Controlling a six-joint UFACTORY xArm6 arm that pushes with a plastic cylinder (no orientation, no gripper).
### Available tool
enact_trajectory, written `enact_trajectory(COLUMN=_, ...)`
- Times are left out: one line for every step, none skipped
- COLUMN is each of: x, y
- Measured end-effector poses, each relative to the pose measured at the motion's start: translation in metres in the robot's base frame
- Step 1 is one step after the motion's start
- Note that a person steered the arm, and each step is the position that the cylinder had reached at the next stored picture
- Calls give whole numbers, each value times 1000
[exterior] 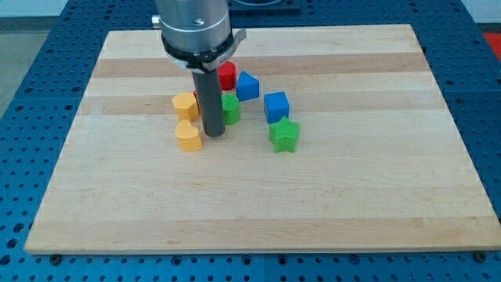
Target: Place the yellow hexagon above the yellow heart
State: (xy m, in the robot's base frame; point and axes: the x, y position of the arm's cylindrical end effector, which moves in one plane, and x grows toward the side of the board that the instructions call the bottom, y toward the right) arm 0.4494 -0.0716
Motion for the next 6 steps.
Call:
enact_trajectory(x=3, y=0)
enact_trajectory(x=3, y=0)
enact_trajectory(x=4, y=0)
enact_trajectory(x=70, y=12)
enact_trajectory(x=122, y=5)
enact_trajectory(x=126, y=-50)
